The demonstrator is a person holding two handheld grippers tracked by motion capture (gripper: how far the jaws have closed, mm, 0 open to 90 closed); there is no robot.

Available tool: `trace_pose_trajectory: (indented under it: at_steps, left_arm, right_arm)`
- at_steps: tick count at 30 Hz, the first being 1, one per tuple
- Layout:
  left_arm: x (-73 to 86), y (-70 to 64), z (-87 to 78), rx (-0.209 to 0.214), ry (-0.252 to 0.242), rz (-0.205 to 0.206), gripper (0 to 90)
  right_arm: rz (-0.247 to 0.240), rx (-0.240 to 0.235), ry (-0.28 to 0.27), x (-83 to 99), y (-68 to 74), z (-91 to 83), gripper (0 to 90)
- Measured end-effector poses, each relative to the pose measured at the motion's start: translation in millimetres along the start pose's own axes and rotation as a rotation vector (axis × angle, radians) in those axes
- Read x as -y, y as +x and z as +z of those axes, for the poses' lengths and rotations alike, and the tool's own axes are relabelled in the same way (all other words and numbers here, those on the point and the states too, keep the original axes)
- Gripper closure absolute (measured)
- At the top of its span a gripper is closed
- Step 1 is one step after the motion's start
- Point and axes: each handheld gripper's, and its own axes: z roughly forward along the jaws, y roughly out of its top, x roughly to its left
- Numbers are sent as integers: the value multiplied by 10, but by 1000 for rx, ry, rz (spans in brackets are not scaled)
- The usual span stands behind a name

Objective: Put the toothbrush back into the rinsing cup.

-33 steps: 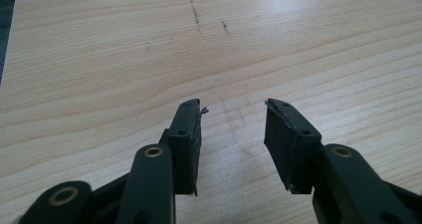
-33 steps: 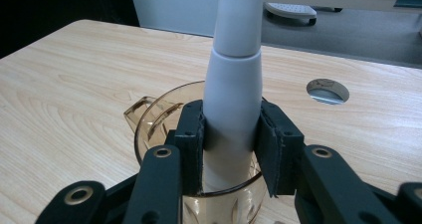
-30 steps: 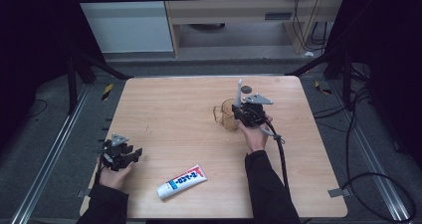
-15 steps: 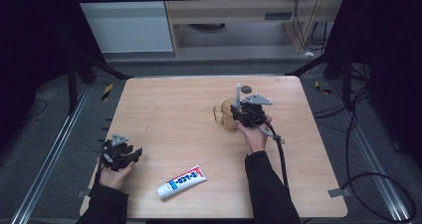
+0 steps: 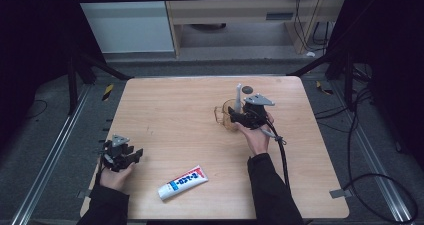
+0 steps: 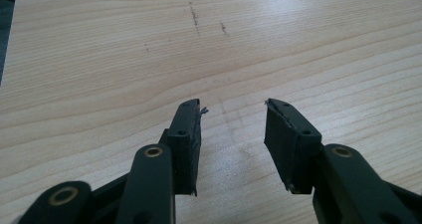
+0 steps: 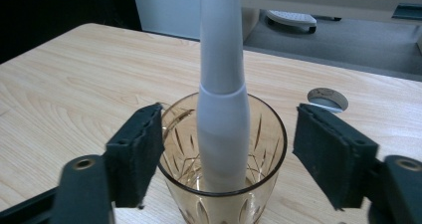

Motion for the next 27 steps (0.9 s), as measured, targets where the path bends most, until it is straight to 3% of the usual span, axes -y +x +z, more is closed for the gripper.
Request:
trace_pose_trajectory:
  at_steps: [7, 14, 27]
  left_arm:
    - [-6, -2, -18, 6, -6, 2, 569]
    - [-31, -51, -52, 30, -25, 11, 564]
    - [-91, -271, -129, 133, -45, 90, 592]
  right_arm:
    - [-1, -37, 21, -38, 48, -167, 177]
    - [-12, -50, 44, 15, 44, -470, 159]
    - [-10, -20, 114, 327, -240, -963, 169]
